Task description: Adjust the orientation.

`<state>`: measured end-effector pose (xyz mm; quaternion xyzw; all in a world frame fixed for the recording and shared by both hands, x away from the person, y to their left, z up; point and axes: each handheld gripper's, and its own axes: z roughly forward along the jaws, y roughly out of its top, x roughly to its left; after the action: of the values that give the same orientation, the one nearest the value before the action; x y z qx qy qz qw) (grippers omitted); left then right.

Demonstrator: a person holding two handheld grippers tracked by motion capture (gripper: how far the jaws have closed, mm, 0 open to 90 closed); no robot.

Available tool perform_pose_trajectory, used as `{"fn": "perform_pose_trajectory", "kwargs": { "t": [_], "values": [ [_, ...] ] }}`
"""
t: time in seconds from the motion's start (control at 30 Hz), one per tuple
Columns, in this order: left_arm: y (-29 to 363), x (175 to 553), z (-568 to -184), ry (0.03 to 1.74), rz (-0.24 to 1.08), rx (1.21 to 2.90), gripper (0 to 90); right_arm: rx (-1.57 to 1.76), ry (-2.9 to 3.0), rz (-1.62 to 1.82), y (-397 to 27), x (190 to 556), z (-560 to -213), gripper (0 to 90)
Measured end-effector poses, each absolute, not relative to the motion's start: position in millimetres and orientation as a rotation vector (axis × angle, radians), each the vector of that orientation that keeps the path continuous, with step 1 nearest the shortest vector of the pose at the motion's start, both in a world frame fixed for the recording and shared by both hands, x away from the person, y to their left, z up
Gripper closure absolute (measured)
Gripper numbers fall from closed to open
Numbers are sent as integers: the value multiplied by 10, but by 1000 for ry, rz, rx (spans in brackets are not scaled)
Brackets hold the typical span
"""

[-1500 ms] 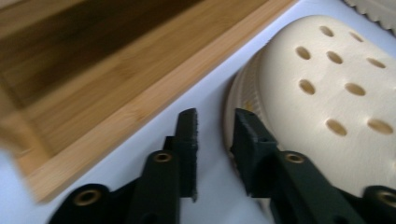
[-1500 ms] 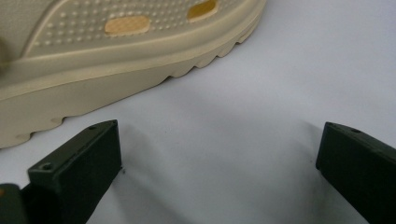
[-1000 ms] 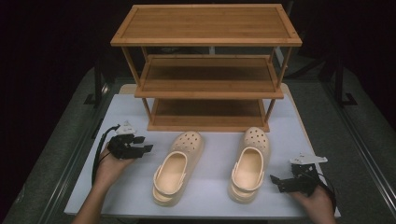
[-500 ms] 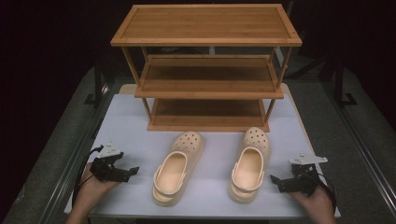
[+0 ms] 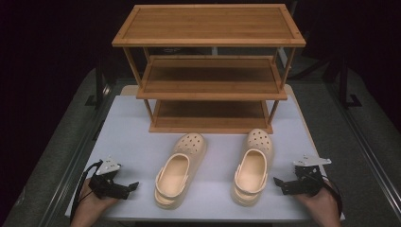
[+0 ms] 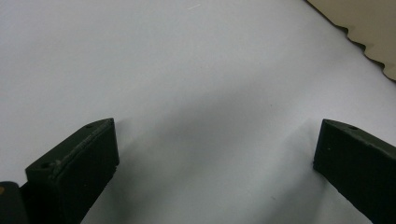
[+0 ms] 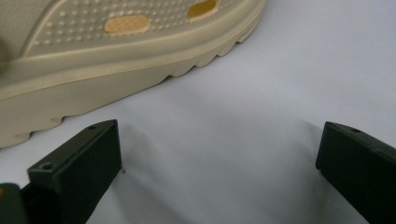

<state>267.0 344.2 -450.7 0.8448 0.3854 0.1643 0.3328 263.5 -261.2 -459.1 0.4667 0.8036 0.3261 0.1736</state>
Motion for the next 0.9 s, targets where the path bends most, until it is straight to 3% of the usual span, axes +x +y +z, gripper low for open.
{"fn": "perform_pose_trajectory", "kwargs": {
  "t": [0.27, 0.33, 0.53, 0.8, 0.9],
  "values": [
    [3440, 2670, -4506, 1004, 432, 2213, 0, 1326, 2275, 925, -2609, 2637, -4592, 0],
    [3440, 2670, -4506, 1004, 431, 2213, 0, 1346, 2260, 926, -2607, 2637, -4583, 35],
    [3440, 2671, -4506, 1005, 430, 2213, 0, 1331, 2245, 973, -2679, 2624, -4457, 358],
    [3442, 2671, -4507, 1006, 429, 2209, 0, 1296, 2217, 1030, -2741, 2733, -4233, 854],
    [3442, 2672, -4508, 1007, 428, 2209, 0, 1291, 2239, 1069, -2763, 2839, -4178, 898]
  ]
}}
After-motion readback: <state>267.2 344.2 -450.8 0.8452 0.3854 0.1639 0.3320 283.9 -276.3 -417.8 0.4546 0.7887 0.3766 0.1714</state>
